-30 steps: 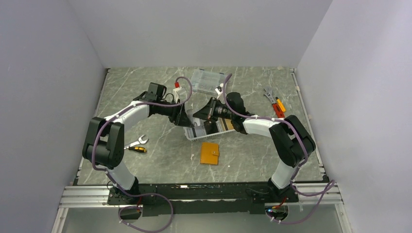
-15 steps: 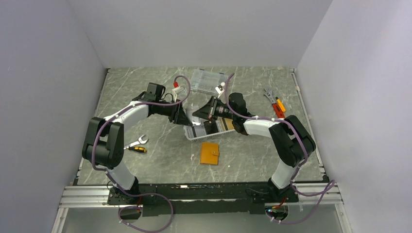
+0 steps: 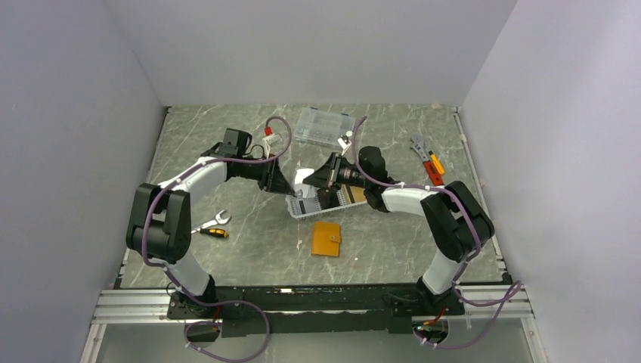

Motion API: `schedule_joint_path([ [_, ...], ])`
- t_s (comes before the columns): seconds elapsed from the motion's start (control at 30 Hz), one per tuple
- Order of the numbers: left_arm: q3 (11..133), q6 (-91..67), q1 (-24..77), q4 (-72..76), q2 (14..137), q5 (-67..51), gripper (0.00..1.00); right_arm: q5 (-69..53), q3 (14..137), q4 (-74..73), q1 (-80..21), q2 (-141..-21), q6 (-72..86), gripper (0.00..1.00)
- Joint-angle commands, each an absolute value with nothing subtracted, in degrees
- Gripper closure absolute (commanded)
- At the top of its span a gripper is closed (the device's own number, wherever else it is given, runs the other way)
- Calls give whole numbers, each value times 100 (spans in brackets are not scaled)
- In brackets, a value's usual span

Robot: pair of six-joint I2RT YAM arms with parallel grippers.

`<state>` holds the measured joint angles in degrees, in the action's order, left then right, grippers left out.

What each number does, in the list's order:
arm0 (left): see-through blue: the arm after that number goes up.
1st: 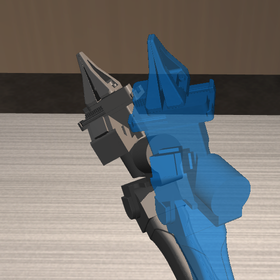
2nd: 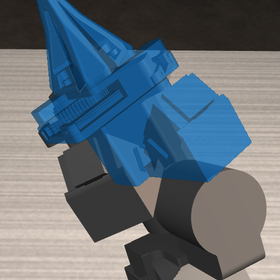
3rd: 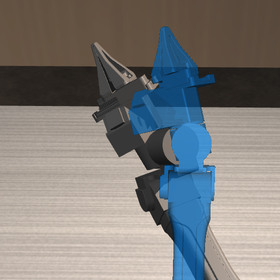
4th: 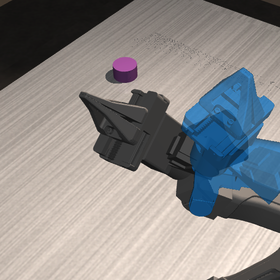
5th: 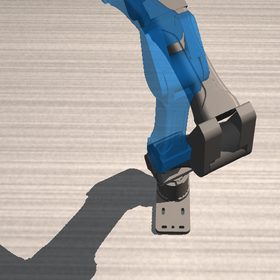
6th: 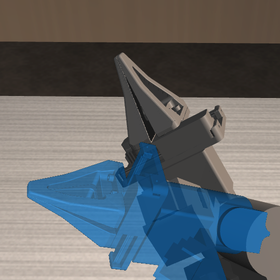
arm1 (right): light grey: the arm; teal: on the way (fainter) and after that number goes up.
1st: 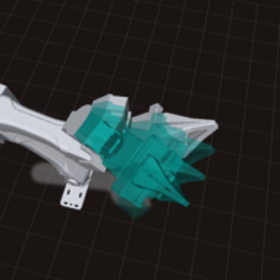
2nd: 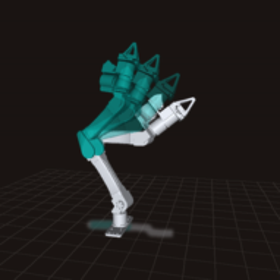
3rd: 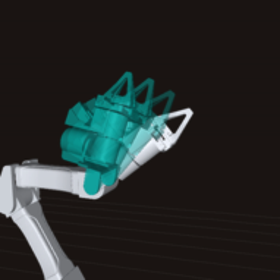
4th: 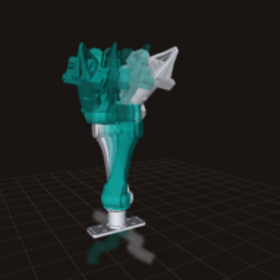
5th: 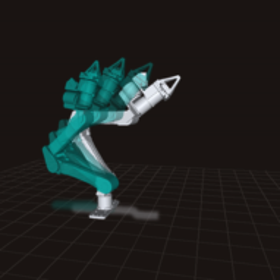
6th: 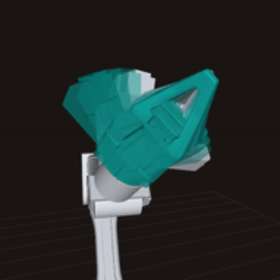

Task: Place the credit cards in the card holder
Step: Place the credit card in the storage box.

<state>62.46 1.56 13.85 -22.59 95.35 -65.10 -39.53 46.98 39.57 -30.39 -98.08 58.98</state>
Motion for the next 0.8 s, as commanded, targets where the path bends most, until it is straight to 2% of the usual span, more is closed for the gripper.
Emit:
schedule_joint_path([
  [0.0,6291,303,1164,-2037,9212,-6680,73,-4206,4559,3936,-2977,-9563,5910,94],
  [0.2,6248,239,1152,-1986,9181,-6727,77,-4262,4583,3971,-2972,-9638,5969,97],
  [0.27,6237,197,1151,-1947,9191,-6774,75,-4248,4574,4005,-2975,-9643,5996,98],
  [0.43,6093,184,1230,-1855,9158,-6805,50,-4253,4633,4166,-2976,-9678,6097,99],
  [0.53,6003,116,1293,-1741,9202,-6887,45,-4238,4705,4236,-2992,-9719,6156,99],
  [0.67,5965,46,1422,-1590,9204,-6877,45,-4204,4850,4283,-3074,-9841,6219,100],
  [0.77,5974,40,1530,-1536,9206,-6742,51,-4192,4957,4296,-3158,-9921,6239,100],
])
